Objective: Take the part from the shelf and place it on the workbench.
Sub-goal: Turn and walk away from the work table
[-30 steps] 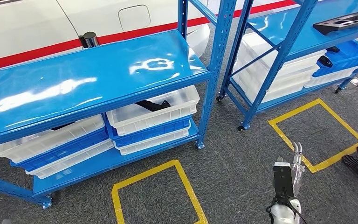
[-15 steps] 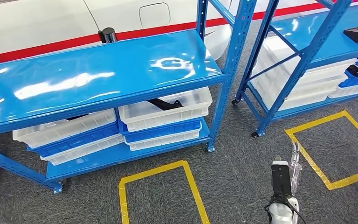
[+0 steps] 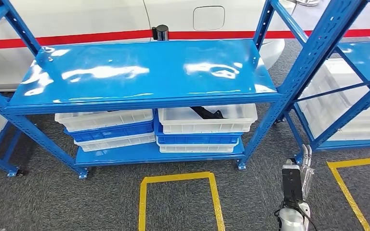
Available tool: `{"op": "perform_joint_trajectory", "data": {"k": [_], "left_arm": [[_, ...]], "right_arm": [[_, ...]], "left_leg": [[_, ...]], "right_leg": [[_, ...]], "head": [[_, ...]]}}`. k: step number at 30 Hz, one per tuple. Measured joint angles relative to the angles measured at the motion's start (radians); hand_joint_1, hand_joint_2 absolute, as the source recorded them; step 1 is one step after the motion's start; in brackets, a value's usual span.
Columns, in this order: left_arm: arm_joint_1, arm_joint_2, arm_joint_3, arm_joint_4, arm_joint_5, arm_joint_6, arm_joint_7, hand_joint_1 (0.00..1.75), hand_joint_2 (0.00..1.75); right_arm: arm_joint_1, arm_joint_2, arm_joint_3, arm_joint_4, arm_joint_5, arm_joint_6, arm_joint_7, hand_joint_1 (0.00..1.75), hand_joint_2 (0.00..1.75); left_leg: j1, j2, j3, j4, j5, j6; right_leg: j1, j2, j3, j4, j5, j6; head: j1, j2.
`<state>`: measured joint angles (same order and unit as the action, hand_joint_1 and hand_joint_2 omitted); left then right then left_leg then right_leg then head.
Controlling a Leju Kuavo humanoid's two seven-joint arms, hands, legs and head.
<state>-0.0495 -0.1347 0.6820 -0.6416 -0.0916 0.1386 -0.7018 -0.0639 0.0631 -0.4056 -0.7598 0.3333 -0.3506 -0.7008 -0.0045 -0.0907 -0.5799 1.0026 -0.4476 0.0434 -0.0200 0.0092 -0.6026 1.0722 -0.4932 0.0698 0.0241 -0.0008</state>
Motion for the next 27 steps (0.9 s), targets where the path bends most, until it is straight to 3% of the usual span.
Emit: {"op": "perform_joint_trajectory", "data": {"k": [2, 4, 7, 16, 18, 20, 21, 23, 25, 27], "left_arm": [[0.0, 0.005, 0.001, 0.014, -0.002, 0.007, 0.0, 0.0, 0.0], [-0.002, 0.015, 0.002, 0.041, -0.005, 0.018, 0.0, 0.0, 0.0], [-0.017, 0.034, 0.007, 0.107, -0.013, 0.032, 0.0, 0.0, 0.0], [-0.035, 0.056, 0.024, 0.19, -0.018, 0.049, 0.001, 0.0, 0.0], [-0.037, 0.063, 0.031, 0.218, -0.02, 0.058, 0.011, 0.0, 0.87], [-0.035, 0.074, 0.053, 0.287, -0.021, 0.081, 0.097, 0.0, 1.75], [-0.031, 0.076, 0.067, 0.322, -0.019, 0.095, 0.159, 0.0, 1.75], [-0.023, 0.078, 0.094, 0.378, -0.012, 0.12, 0.262, 0.0, 0.87], [-0.024, 0.078, 0.1, 0.388, -0.013, 0.124, 0.284, 0.0, 0.87], [-0.025, 0.077, 0.106, 0.397, -0.007, 0.136, 0.346, 0.0, 1.75]], "right_arm": [[-0.002, -0.001, 0.0, 0.0, -0.004, 0.0, 0.0, 0.0, 0.0], [-0.002, 0.0, -0.004, 0.002, -0.011, -0.001, 0.0, 0.0, 0.0], [-0.002, 0.0, -0.022, 0.017, -0.022, 0.0, 0.0, 0.0, 0.0], [-0.006, -0.003, -0.049, 0.056, -0.036, 0.008, 0.0, 0.0, 0.0], [-0.012, -0.007, -0.061, 0.083, -0.042, 0.011, 0.0, 0.0, 0.87], [-0.028, -0.023, -0.101, 0.198, -0.047, -0.003, 0.057, 0.0, 1.75], [-0.033, -0.031, -0.124, 0.273, -0.046, -0.014, 0.105, 0.0, 1.75], [-0.038, -0.041, -0.163, 0.403, -0.042, -0.03, 0.195, 0.0, 1.75], [-0.04, -0.043, -0.171, 0.434, -0.035, -0.032, 0.224, 0.0, 1.75], [-0.039, -0.043, -0.175, 0.46, -0.028, -0.031, 0.313, 0.0, 1.75]], "left_leg": [[-0.003, -0.011, -0.003, 0.006, -0.007, -0.007], [-0.004, -0.011, -0.005, 0.008, -0.008, 0.001], [-0.004, -0.003, 0.001, 0.003, -0.008, 0.013], [-0.004, 0.005, 0.006, -0.003, -0.01, 0.009], [-0.004, 0.006, 0.006, -0.004, -0.011, 0.008], [-0.003, 0.008, 0.008, -0.004, -0.013, -0.004], [-0.003, 0.009, 0.008, -0.005, -0.014, -0.011], [-0.004, 0.011, 0.009, -0.005, -0.016, -0.018], [-0.006, 0.011, 0.009, -0.005, -0.016, -0.018], [-0.007, 0.011, 0.01, -0.005, -0.016, -0.018]], "right_leg": [[-0.001, 0.005, 0.023, -0.056, 0.022, -0.011], [0.0, 0.005, 0.026, -0.058, 0.024, -0.022], [0.002, 0.011, 0.027, -0.059, 0.024, -0.023], [0.004, 0.017, 0.028, -0.058, 0.024, -0.024], [0.005, 0.018, 0.028, -0.058, 0.023, -0.028], [0.007, 0.02, 0.029, -0.058, 0.022, -0.034], [0.007, 0.02, 0.029, -0.058, 0.021, -0.035], [0.006, 0.021, 0.031, -0.058, 0.02, -0.036], [0.004, 0.021, 0.031, -0.058, 0.02, -0.036], [0.004, 0.021, 0.032, -0.059, 0.02, -0.036]], "head": [[0.0, 0.0], [-0.001, 0.0], [-0.001, 0.0], [-0.001, 0.0], [-0.001, 0.0], [-0.001, 0.0], [-0.001, 0.0], [-0.001, 0.0], [-0.001, 0.0], [0.0, 0.0]]}}
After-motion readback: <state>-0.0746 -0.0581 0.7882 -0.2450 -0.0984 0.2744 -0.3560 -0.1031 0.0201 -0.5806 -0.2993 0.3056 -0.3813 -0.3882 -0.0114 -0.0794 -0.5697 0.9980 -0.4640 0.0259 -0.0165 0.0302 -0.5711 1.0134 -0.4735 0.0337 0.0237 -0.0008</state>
